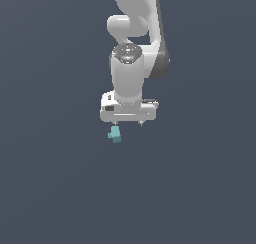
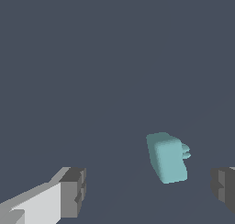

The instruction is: Pick up the object and move it to a goal position.

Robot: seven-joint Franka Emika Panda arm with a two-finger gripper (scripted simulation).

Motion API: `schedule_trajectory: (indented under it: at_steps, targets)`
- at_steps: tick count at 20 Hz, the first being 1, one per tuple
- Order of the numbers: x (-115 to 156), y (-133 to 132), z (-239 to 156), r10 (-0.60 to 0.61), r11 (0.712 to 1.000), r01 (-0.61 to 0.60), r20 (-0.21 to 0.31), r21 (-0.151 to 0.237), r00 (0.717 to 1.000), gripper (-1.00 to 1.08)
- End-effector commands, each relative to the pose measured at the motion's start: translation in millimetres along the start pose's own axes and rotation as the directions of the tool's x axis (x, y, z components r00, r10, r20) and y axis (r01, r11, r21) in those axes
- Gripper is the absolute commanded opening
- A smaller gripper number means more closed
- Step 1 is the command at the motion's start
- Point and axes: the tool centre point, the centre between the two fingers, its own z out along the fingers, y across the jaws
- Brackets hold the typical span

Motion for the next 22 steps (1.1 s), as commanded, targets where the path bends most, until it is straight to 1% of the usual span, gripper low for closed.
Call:
schedule_trajectory:
  at_steps: [1, 4, 8, 11, 16, 22]
  targets:
    - [0, 0, 0, 0.0, 1.0, 0.0, 0.0, 0.0, 1.0, 1.0]
    - [1, 1, -3, -0.006, 1.0, 0.006, -0.009, -0.004, 1.0, 1.0]
    - [6, 3, -18, -0.024, 1.0, 0.023, -0.04, -0.019, 0.999, 1.0]
    - [8, 2, -24, -0.027, 0.999, 0.026, -0.051, -0.024, 0.998, 1.0]
    - [7, 4, -20, -0.03, 0.999, 0.029, -0.047, -0.023, 0.998, 1.0]
    - [1, 17, -1, -0.058, 0.998, 0.057, -0.035, -0.022, 0.998, 1.0]
